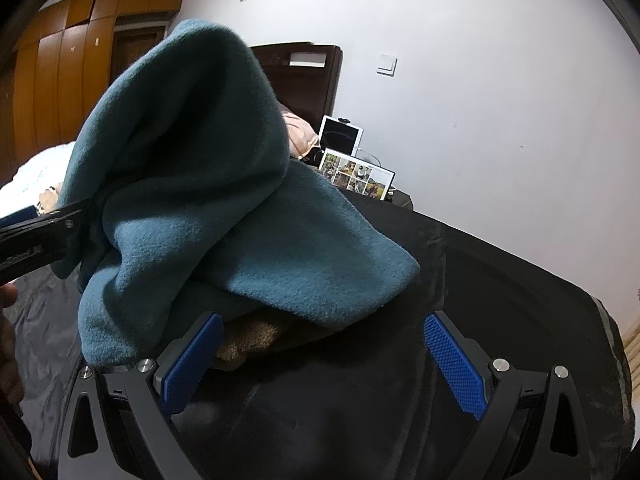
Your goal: Fold clothes
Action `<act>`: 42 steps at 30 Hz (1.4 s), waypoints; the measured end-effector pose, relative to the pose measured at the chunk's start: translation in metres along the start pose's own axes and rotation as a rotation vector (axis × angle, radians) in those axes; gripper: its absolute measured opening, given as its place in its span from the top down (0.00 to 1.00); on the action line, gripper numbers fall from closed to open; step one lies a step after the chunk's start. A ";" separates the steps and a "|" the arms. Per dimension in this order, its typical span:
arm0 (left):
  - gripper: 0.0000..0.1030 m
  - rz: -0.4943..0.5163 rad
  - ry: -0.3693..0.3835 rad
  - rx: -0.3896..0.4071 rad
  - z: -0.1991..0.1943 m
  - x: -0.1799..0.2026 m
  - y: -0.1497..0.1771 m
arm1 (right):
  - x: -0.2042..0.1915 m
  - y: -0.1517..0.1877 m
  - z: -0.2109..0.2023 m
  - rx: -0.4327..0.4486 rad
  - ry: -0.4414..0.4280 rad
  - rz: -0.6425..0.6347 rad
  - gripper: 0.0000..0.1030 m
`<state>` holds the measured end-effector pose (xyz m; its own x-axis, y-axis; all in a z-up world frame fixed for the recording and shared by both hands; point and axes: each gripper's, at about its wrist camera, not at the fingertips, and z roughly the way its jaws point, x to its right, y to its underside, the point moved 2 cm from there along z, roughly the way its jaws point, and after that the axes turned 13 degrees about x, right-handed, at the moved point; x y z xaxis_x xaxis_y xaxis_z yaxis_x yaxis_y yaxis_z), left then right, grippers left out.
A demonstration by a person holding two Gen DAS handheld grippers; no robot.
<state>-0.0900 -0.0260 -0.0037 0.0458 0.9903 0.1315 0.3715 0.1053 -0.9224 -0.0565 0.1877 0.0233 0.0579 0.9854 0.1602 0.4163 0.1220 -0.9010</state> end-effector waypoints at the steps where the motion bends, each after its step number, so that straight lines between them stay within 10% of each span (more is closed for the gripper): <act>1: 0.01 -0.015 0.012 -0.005 0.003 0.000 0.000 | 0.004 0.000 0.000 0.005 -0.004 0.015 0.01; 16: 0.02 -0.094 0.085 -0.016 0.026 0.000 -0.010 | 0.017 -0.002 0.002 0.010 -0.025 0.056 0.01; 29: 0.60 -0.095 0.112 0.014 0.002 0.016 -0.006 | 0.045 0.004 -0.006 0.054 -0.058 0.148 0.01; 42: 0.74 0.086 0.206 0.042 -0.072 0.068 0.041 | 0.085 -0.003 -0.020 0.143 -0.070 0.251 0.01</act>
<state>-0.0052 0.0388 -0.0068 0.2654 0.9568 0.1190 0.3198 0.0291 -0.9470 -0.0345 0.2691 0.0476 0.0780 0.9920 -0.0989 0.2647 -0.1162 -0.9573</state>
